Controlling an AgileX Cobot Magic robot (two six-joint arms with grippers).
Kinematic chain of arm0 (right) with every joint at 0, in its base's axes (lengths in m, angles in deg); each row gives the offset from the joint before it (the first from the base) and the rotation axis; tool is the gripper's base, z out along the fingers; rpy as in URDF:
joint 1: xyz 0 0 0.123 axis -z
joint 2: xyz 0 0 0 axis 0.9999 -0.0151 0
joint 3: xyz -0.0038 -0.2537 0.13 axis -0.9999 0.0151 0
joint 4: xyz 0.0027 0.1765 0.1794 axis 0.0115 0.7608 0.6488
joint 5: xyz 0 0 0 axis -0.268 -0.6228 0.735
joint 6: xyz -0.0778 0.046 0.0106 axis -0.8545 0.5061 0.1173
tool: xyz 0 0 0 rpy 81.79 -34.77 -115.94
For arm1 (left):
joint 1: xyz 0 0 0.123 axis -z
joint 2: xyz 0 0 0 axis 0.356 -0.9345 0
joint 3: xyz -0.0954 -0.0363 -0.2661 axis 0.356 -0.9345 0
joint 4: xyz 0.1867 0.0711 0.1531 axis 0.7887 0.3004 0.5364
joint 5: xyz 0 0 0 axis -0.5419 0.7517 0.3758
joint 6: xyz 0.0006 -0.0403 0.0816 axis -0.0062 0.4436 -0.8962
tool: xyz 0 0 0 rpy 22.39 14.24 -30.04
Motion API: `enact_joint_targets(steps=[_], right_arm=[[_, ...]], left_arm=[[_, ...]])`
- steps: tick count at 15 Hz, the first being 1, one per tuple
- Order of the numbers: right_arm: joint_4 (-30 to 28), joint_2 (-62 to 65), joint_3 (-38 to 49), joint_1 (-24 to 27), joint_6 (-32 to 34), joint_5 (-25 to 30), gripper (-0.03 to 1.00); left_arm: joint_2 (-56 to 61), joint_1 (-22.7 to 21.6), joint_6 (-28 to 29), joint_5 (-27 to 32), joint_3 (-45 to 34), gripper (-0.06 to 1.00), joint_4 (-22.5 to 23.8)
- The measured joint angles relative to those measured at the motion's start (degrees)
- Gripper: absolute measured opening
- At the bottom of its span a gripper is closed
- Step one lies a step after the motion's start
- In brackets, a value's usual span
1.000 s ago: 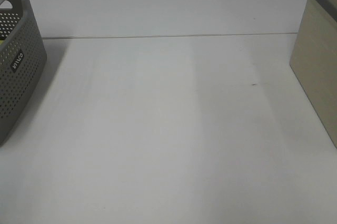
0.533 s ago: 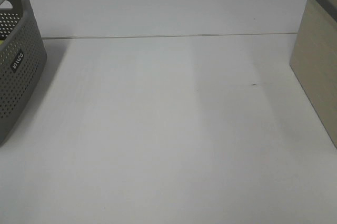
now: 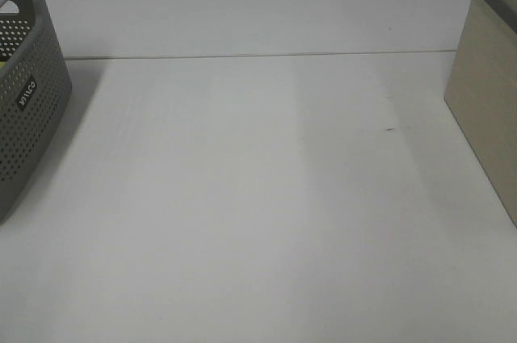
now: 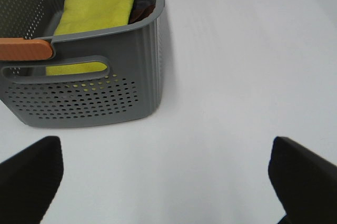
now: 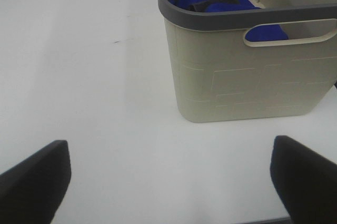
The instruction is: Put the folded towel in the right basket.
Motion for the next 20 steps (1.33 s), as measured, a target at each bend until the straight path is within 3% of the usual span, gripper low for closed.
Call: enact_joint_targets(steps=[5,9,20], right_arm=[[0.0,0.0,0.1,0.0,0.0,0.0,0.98],[0.0,0.0,0.1,4.3,0.0,0.0,0.98],[0.0,0.0,0.1,4.3,0.0,0.0,0.98]], left_arm=[[0.0,0.0,0.0,0.0,0.0,0.99,0.0],[0.0,0.0,0.0,0.0,0.0,0.99,0.0],[0.0,0.0,0.0,0.0,0.0,0.99,0.0]])
